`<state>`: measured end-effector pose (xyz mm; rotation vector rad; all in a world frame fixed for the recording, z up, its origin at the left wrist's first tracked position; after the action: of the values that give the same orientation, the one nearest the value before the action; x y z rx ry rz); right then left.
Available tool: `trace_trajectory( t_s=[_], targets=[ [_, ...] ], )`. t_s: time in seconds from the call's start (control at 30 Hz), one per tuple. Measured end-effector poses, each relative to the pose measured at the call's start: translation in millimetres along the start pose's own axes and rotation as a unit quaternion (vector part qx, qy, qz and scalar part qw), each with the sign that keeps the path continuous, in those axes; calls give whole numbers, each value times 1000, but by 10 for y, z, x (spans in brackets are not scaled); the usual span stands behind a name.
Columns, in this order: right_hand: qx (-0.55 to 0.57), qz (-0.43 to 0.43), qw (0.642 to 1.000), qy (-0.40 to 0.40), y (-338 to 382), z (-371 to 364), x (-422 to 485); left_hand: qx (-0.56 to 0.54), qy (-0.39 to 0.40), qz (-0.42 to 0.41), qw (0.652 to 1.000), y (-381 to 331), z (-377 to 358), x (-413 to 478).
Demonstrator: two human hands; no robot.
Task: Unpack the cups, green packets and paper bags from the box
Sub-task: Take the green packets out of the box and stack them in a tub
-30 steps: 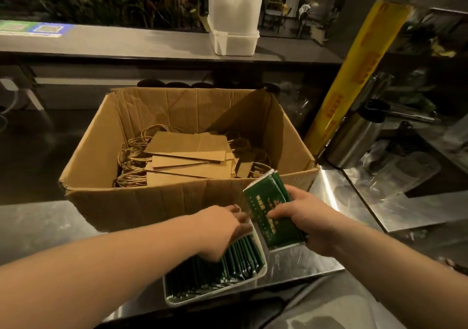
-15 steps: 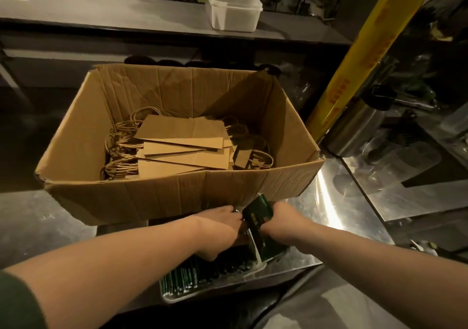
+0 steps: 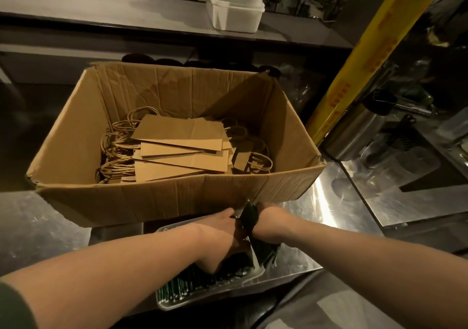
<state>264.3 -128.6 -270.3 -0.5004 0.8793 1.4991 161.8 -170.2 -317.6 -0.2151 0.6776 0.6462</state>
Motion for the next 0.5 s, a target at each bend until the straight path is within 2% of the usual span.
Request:
trace_trajectory(
  t_s=[0.1, 0.17, 0.3, 0.4, 0.5],
  targets=[
    [-28, -31, 998, 51, -59, -77, 37, 3, 9, 8, 1000, 60, -74, 21],
    [-24, -44, 997, 54, -53, -112, 132, -2, 14, 10, 1000, 85, -92, 31],
    [52, -27, 997, -43, 1, -155, 348, -25, 40, 12, 999, 65, -82, 38],
    [93, 14, 990, -110, -50, -264, 267, -54, 18, -5, 998, 87, -24, 30],
    [63, 42, 991, -114, -124, -327, 168, -49, 2, -21, 999, 110, -14, 39]
  ],
)
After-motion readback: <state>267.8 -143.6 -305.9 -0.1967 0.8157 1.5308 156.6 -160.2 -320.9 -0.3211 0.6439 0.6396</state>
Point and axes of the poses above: each hand's wrist, its own x-axis towards the middle knuckle, its own z-axis out of the back of the hand, y = z × x, the point moved 6 cm from there along x, towards the middle knuckle, and after that the axes turned 5 degrees about y, right-handed, at the moved point
